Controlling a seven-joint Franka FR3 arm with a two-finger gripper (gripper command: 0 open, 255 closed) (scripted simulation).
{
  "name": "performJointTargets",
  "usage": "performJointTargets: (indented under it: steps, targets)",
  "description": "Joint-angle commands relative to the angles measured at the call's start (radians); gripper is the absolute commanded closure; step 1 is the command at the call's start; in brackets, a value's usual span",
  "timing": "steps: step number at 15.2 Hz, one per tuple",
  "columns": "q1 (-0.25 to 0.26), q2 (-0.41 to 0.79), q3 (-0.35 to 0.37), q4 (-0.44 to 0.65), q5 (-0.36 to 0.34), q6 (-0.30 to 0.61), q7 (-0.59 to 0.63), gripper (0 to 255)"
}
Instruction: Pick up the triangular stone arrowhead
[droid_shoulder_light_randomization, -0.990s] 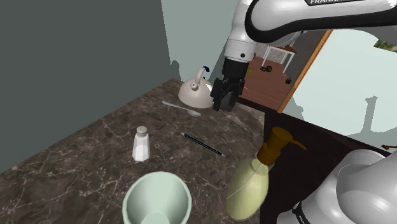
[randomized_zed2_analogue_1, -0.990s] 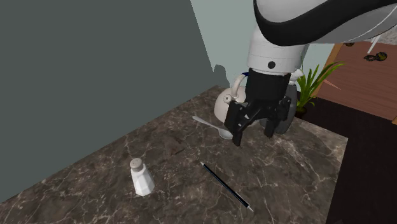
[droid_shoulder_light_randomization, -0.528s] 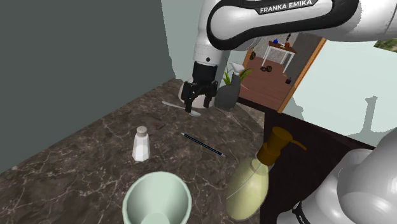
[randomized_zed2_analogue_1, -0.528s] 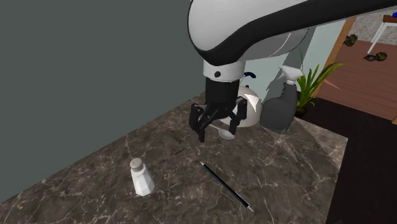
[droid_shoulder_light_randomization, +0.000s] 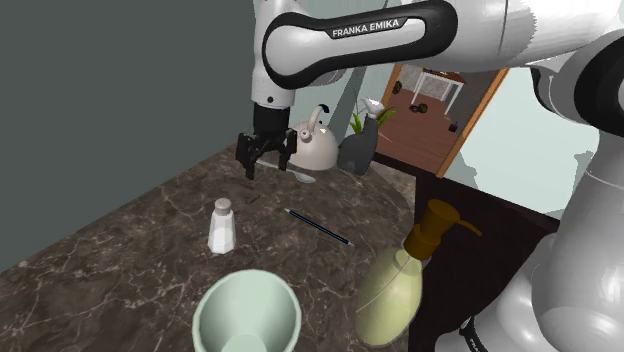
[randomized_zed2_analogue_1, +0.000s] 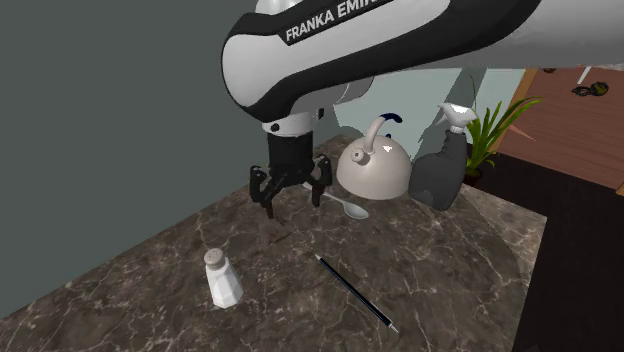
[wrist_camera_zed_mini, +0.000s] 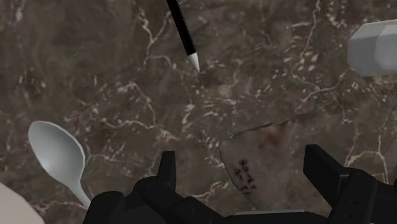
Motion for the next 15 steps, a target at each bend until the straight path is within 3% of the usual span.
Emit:
performJointTargets:
  steps: [1, 4, 13, 14, 15]
  targets:
    - [0.023, 0.088, 0.003, 0.088, -0.028, -0.003, 0.029, 0]
    - [0.055, 0.199, 0.001, 0.219, -0.060, -0.029, 0.059, 0]
    - [0.057, 0.229, -0.004, 0.161, -0.066, 0.059, 0.057, 0]
    - [0.057, 0.229, -0.004, 0.161, -0.066, 0.059, 0.057, 255]
    - [0.057, 0.229, -0.004, 0.160, -0.066, 0.060, 0.057, 255]
